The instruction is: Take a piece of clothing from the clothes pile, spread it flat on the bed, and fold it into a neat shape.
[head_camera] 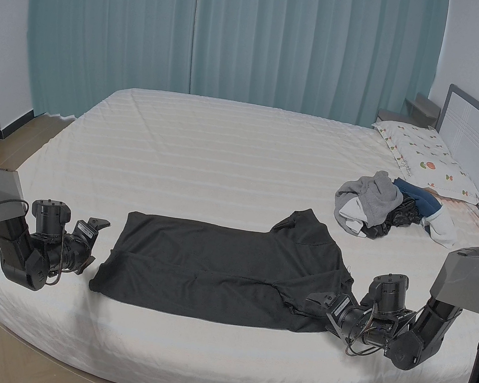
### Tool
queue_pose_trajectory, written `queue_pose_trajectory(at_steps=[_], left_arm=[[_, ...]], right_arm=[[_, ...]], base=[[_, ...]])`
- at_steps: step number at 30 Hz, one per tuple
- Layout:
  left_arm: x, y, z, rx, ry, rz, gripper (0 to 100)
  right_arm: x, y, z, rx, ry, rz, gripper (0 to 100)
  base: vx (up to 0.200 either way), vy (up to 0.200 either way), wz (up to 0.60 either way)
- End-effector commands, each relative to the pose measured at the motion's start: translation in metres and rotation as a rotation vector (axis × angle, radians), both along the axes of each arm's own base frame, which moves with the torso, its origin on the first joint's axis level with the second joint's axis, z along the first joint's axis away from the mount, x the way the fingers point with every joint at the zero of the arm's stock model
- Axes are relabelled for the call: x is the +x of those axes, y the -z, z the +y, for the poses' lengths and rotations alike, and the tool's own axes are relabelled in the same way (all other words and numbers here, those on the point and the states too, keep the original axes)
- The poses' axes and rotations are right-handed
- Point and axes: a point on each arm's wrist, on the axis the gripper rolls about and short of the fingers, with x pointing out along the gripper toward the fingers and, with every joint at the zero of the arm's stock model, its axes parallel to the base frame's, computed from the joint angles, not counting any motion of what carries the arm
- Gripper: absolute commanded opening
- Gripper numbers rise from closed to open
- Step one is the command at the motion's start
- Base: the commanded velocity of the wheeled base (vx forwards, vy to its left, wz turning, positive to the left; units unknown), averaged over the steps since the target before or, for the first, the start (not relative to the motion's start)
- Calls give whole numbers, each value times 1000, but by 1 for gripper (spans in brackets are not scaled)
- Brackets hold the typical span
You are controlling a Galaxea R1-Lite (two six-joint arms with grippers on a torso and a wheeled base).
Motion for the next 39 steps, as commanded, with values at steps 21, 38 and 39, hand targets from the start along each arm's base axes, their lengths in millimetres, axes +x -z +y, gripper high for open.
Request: queue_pose_trajectory(at_steps=[21, 38, 39], left_arm=[[0, 0, 0, -1, 1, -1, 100], [0, 0, 0, -1, 0, -1, 100], [0, 0, 0, -1, 0, -1, 100]], right_arm=[[28, 18, 26, -18, 72, 4, 100], [46, 17, 30, -57, 132, 17, 0], [45, 17, 30, -59, 132, 18, 0]], base=[[0, 0, 0], [0, 0, 0], [0, 0, 0]])
